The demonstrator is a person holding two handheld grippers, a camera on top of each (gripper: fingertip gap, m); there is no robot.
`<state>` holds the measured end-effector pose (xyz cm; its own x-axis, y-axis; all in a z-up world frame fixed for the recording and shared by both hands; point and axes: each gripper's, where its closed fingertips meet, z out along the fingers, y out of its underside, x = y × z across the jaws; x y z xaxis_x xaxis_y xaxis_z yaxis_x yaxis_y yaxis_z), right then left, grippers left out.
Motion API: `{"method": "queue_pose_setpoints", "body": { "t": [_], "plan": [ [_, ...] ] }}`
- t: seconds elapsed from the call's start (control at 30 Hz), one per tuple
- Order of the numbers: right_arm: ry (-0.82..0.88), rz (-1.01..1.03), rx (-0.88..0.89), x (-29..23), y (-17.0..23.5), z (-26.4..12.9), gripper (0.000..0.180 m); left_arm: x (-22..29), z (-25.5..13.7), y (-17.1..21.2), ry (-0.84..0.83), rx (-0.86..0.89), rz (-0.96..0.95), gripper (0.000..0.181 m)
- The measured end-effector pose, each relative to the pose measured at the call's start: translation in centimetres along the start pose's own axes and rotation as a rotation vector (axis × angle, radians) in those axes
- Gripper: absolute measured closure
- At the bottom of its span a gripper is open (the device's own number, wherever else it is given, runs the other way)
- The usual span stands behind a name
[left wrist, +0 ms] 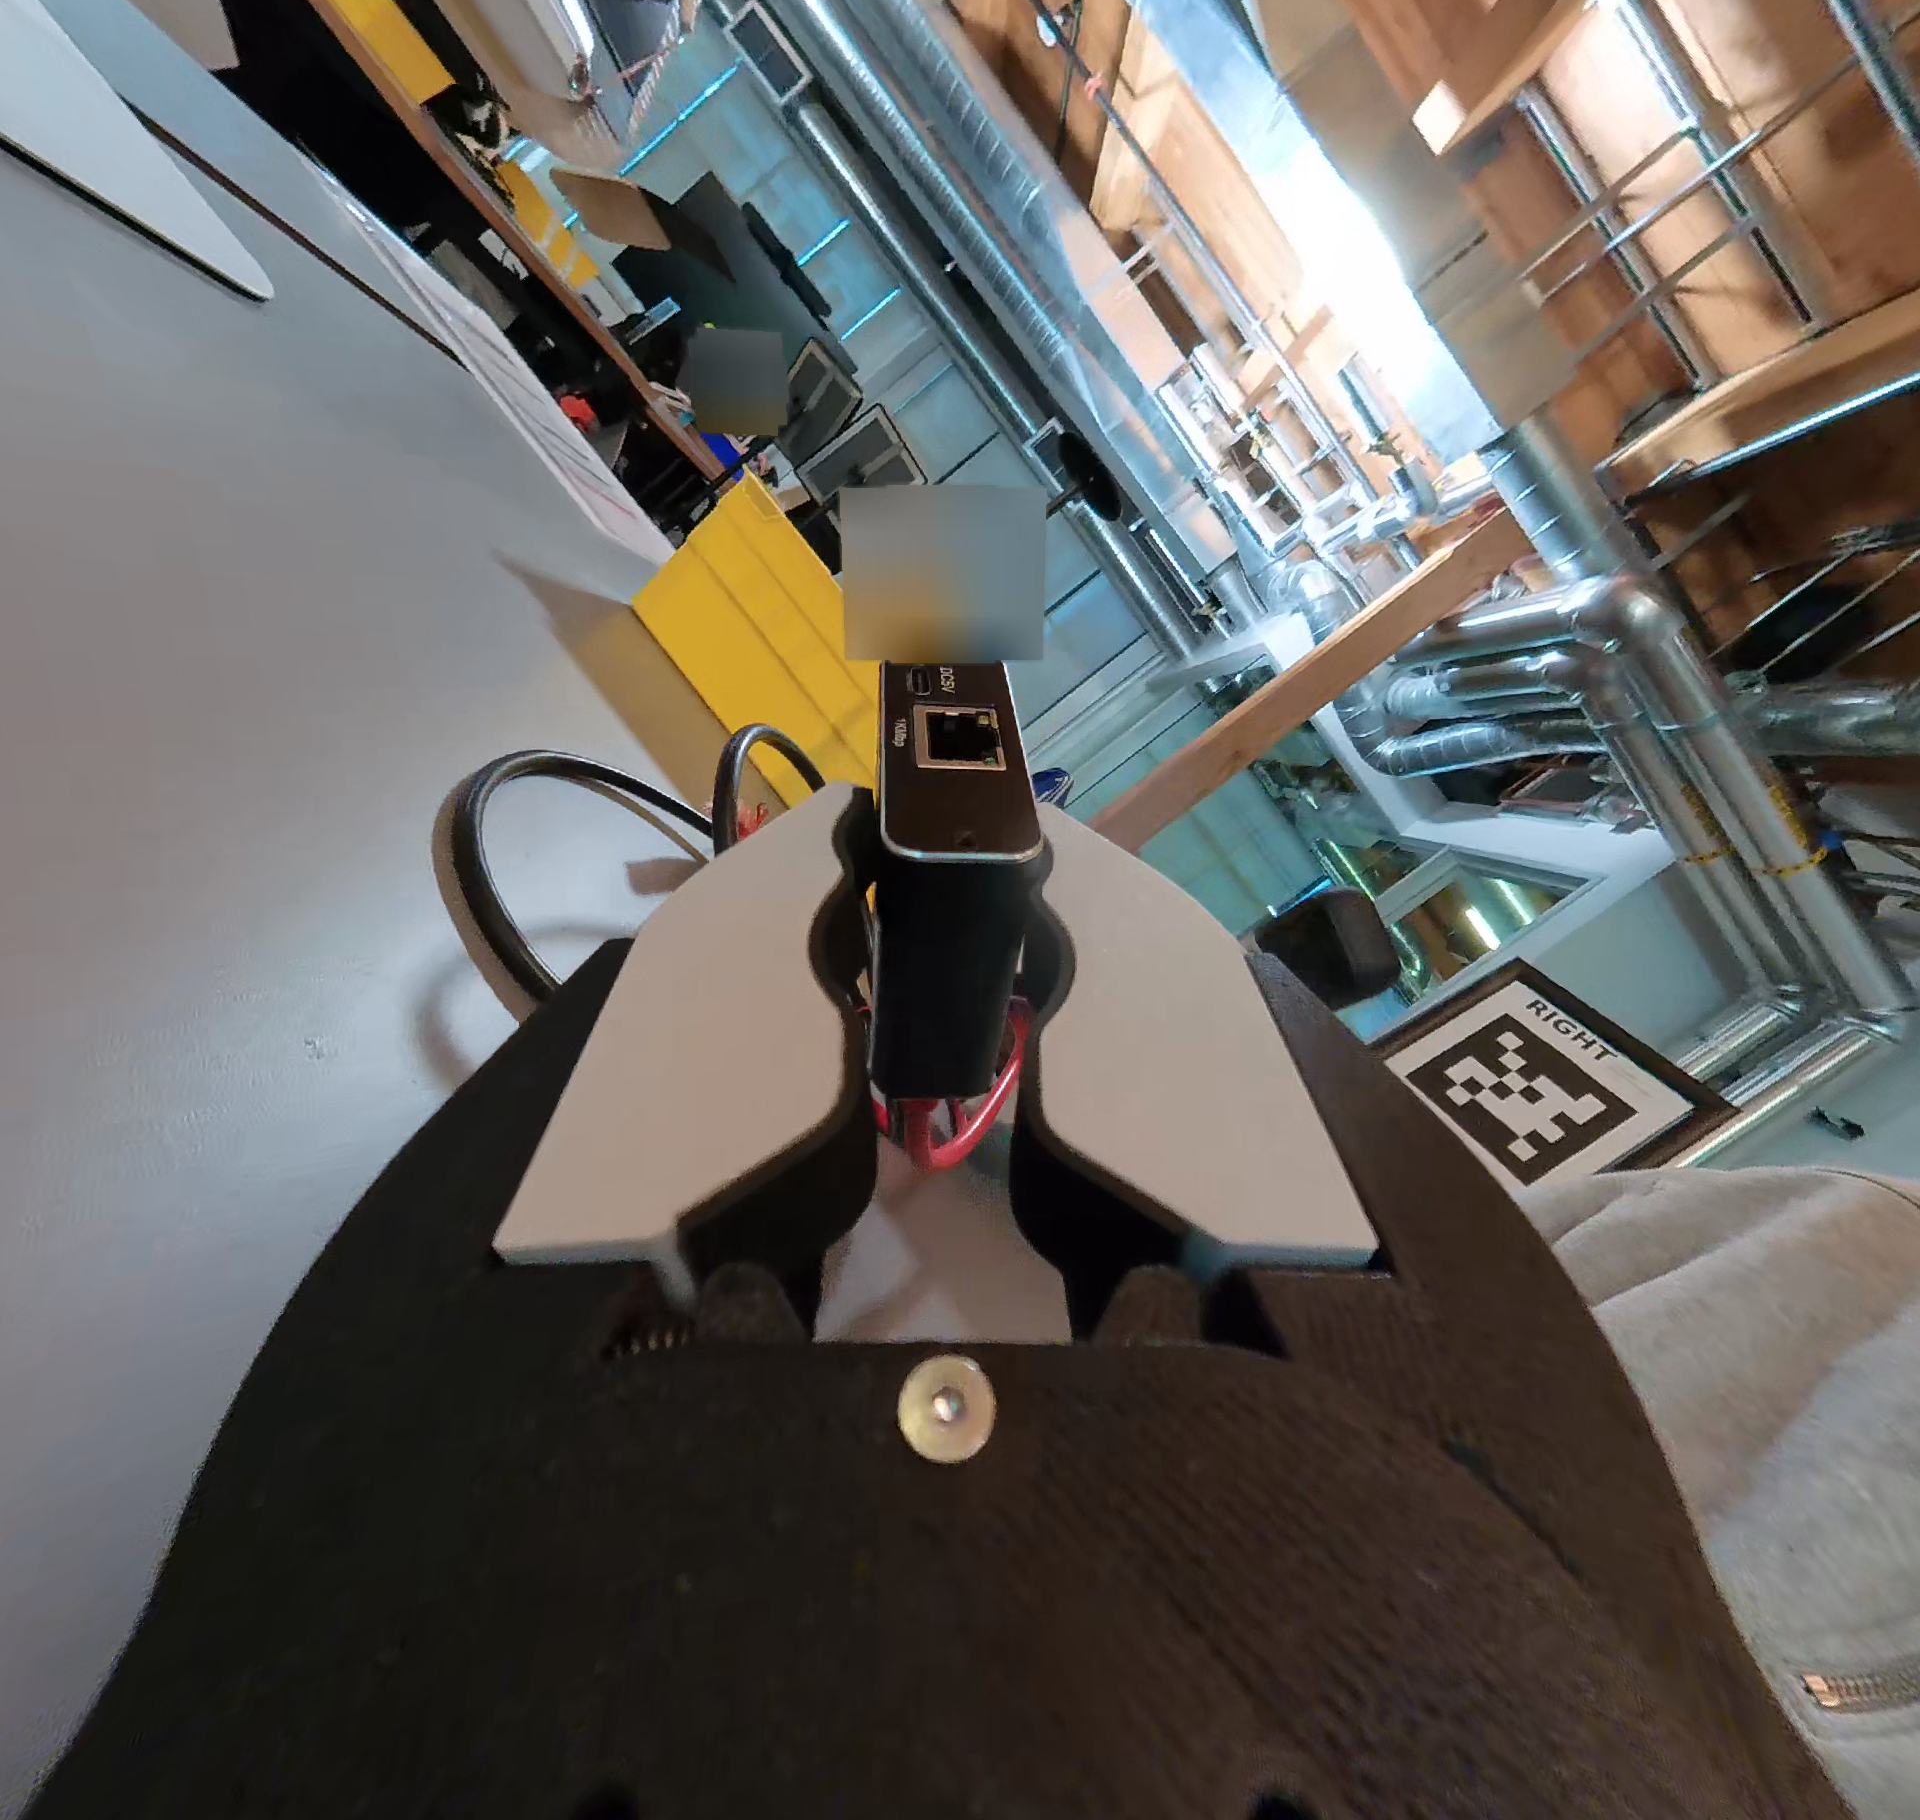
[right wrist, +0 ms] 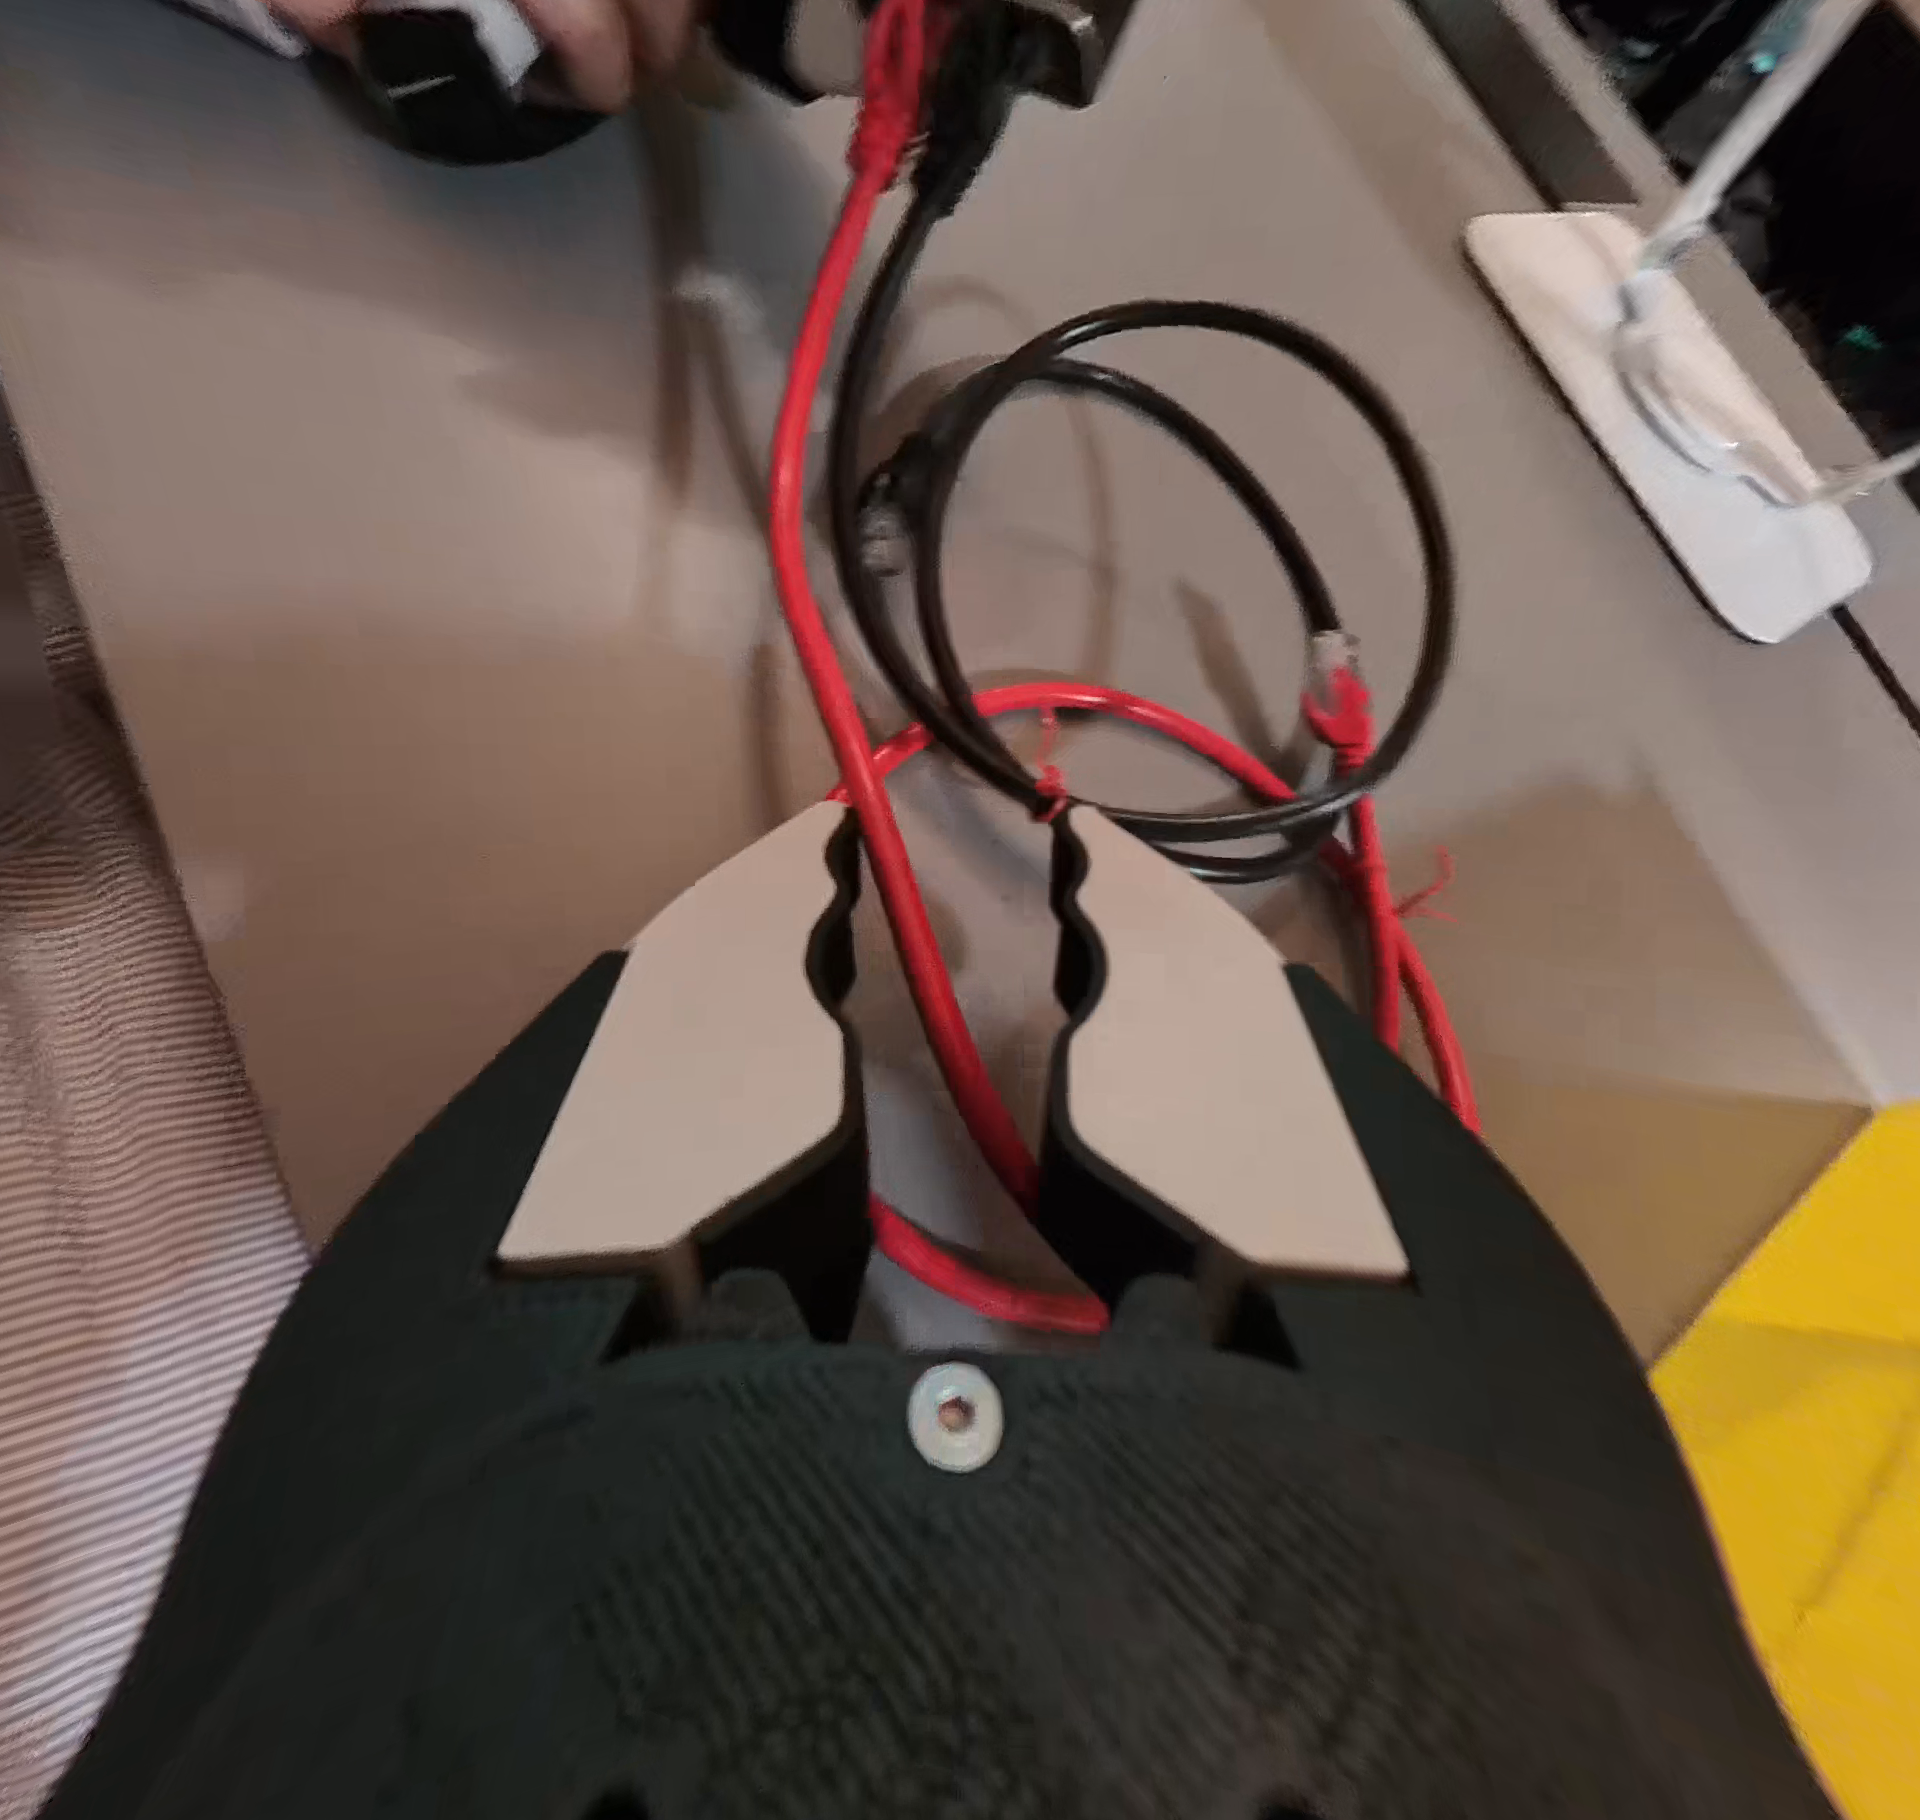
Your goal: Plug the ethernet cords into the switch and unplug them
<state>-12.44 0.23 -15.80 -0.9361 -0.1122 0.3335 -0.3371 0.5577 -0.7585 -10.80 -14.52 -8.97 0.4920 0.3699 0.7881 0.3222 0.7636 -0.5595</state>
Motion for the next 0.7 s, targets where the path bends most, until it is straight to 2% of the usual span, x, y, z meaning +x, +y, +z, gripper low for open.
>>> {"method": "queue_pose_setpoints", "body": {
  "t": [0.13, 0.23, 0.4, 0.57, 0.63, 0.7],
  "plan": [
    [-0.041, 0.134, 0.088, 0.2, -1.0, -0.3, 0.122, -0.3, -0.4, -0.7, -0.021, 0.052, -0.027, 0.157],
    [-0.083, 0.142, 0.237, -0.9, -4.0, -1.2, 0.113, -0.2, -0.7, -1.1, -0.01, 0.097, -0.032, 0.156],
    [-0.153, 0.243, 0.487, -1.8, -8.0, -3.4, 0.121, 0.2, -0.6, -1.1, -0.022, 0.125, 0.024, 0.156],
    [-0.177, 0.409, 0.477, -2.3, -9.0, -1.9, 0.135, 1.8, 0.5, 0.3, 0.078, 0.112, -0.031, 0.156],
    [-0.159, 0.479, 0.457, -1.8, -9.0, -1.3, 0.144, 2.6, 1.2, 1.1, 0.113, 0.082, -0.018, 0.155],
    [-0.193, 0.569, 0.475, -1.4, -9.2, -1.2, 0.146, 3.2, 1.8, 1.9, 0.14, 0.053, 0.005, 0.155]
  ]
}}
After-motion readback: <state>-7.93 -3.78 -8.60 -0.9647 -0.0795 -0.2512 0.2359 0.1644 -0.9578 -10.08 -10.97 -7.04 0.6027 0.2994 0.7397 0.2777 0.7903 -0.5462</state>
